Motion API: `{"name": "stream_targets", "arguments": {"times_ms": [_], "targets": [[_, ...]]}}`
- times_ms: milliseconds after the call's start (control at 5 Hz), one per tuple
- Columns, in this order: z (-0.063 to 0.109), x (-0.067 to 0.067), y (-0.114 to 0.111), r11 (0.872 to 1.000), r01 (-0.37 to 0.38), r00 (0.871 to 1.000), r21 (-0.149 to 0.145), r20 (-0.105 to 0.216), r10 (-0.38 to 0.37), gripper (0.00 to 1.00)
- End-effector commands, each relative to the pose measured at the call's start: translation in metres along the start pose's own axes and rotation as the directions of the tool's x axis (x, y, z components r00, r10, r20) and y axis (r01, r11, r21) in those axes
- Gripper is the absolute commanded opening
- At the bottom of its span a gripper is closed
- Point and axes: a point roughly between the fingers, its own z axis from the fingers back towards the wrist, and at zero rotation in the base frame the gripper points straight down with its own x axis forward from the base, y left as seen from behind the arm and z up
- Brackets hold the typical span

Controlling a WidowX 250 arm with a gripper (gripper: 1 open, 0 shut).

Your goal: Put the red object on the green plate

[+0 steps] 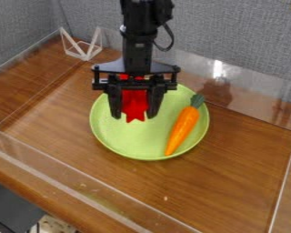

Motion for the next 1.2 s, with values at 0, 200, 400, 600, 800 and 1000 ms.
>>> {"name": "stream_targets", "arguments": {"times_ms": [0, 200, 400, 600, 800, 1000], "targets": [[0.015, 0.013, -0.001, 1.000, -0.004, 0.999, -0.031, 0.039, 0.005, 0.00], [0.018, 0.020, 0.001, 1.000, -0.001, 0.999, -0.032, 0.035, 0.002, 0.00], [0.010, 0.025, -0.005, 0.999, -0.011, 1.000, -0.031, 0.026, 0.012, 1.00], [0.018, 0.033, -0.003, 0.999, -0.028, 0.999, -0.038, 0.041, 0.029, 1.00], [0.018, 0.031, -0.005, 0.999, 0.007, 0.999, -0.042, 0.047, -0.005, 1.00], [0.018, 0.028, -0.009, 0.998, 0.040, 0.998, -0.048, 0.053, -0.038, 1.00]]}}
